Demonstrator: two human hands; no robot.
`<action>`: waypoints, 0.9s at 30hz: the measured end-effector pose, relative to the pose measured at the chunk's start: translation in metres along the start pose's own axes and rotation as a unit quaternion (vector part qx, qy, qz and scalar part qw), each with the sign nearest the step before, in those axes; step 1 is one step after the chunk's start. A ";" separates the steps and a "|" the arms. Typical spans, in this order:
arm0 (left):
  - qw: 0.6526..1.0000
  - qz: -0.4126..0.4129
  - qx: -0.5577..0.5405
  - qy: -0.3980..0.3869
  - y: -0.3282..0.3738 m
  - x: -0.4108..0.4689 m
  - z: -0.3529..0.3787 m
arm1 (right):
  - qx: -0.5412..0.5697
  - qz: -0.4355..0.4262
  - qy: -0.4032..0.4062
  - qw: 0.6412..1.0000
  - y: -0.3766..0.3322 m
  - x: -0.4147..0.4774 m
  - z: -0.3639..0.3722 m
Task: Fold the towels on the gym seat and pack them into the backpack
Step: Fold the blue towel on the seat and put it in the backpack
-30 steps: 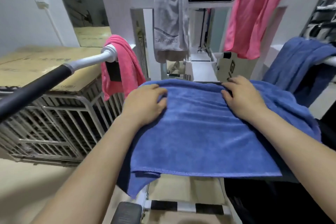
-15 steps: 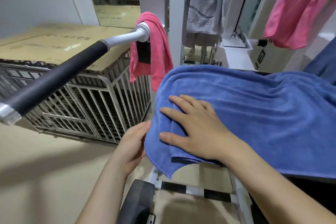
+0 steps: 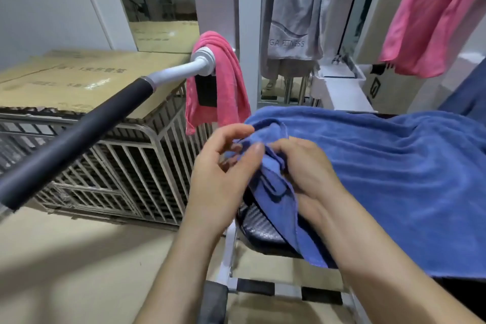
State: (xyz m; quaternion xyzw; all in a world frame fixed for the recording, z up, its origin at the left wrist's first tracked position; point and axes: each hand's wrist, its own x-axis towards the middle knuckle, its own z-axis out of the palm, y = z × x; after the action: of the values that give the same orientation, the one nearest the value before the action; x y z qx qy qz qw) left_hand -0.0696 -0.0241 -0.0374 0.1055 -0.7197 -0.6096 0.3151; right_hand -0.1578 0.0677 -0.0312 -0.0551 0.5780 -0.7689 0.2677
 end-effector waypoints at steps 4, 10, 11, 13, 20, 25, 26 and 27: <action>0.986 -0.006 0.167 0.013 -0.004 -0.029 0.030 | 0.204 0.066 -0.008 0.977 -0.007 0.005 -0.023; 0.967 0.058 0.206 -0.136 0.017 -0.026 0.070 | 0.115 -0.068 0.083 0.988 -0.048 -0.014 -0.091; 0.950 0.051 0.215 -0.221 0.025 -0.025 0.076 | 0.045 -0.091 0.095 0.990 -0.056 -0.022 -0.108; 0.886 0.029 0.266 -0.379 0.035 -0.020 0.088 | -0.177 -0.139 0.127 0.966 -0.067 -0.033 -0.150; 0.866 0.080 0.484 -0.094 0.031 0.002 0.145 | -0.595 -0.184 0.275 0.733 -0.111 -0.017 -0.271; 0.827 0.068 0.557 0.020 0.024 0.009 0.137 | -0.549 -0.018 0.215 0.808 -0.121 0.025 -0.326; 0.809 0.039 0.585 0.023 0.017 0.008 0.127 | -0.488 0.007 0.201 0.849 -0.119 0.030 -0.333; 0.803 -0.004 0.596 0.015 0.015 0.005 0.120 | -0.456 0.015 0.198 0.867 -0.117 0.032 -0.336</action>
State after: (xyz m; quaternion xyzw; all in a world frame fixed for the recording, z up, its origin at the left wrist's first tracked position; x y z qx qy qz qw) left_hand -0.1401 0.0739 -0.0282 0.2843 -0.9361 -0.0605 0.1981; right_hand -0.3579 0.3639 -0.0404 -0.0089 0.9061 -0.4100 0.1034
